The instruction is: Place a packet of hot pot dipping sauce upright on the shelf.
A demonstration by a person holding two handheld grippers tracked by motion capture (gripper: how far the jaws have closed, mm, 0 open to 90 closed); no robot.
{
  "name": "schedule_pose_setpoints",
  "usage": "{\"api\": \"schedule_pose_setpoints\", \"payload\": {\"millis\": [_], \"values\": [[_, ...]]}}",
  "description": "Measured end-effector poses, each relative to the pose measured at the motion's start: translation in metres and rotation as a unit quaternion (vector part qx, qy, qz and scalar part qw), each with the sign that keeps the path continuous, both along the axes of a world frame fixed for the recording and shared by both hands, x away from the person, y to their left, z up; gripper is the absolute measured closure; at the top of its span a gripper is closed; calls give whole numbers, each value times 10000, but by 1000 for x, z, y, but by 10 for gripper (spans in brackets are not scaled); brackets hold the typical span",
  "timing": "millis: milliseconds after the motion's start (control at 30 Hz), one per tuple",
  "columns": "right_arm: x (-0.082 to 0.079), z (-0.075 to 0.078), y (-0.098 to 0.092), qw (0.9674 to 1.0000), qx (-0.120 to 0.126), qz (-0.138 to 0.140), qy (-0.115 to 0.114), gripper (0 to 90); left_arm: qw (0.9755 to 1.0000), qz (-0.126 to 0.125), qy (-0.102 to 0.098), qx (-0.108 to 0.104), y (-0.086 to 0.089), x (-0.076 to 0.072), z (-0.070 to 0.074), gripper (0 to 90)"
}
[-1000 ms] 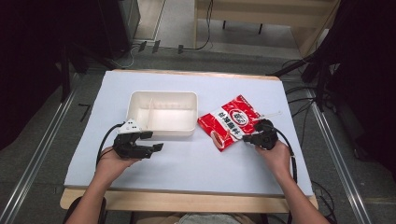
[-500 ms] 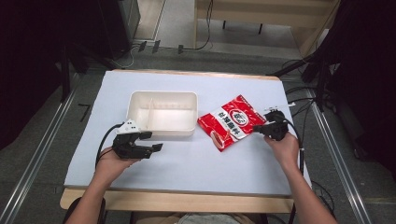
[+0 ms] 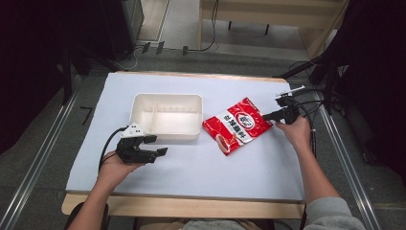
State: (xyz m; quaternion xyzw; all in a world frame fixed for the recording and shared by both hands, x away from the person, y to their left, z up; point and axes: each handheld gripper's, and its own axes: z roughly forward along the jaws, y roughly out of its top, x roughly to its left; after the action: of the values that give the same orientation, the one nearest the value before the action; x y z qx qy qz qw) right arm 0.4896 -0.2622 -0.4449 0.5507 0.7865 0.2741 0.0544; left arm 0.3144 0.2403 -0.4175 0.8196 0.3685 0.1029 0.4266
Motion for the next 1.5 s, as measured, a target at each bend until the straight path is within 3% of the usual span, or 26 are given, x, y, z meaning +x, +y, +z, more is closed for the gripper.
{"api": "schedule_pose_setpoints", "payload": {"millis": [167, 433, 633, 1200, 1500], "values": [[6, -2, -4, 9999, 31, 2, 106, 548, 10000, 21, -20, 25, 1, 0, 0, 335], [-5, -7, -14, 9996, 75, -164, 237, 530, 10000, 6, -22, 46, -1, -1, 0, 335], [-12, -13, -18, 9983, 315, -319, 367, 523, 10000, 12, -26, 65, -1, 0, 0, 335], [-20, -8, -4, 9960, 769, -35, 459, 564, 10000, 17, -36, 46, -1, -1, 0, 335], [-19, -12, 11, 9969, 524, 15, 592, 570, 10000, 4, -39, 61, -1, -1, 0, 335]]}}
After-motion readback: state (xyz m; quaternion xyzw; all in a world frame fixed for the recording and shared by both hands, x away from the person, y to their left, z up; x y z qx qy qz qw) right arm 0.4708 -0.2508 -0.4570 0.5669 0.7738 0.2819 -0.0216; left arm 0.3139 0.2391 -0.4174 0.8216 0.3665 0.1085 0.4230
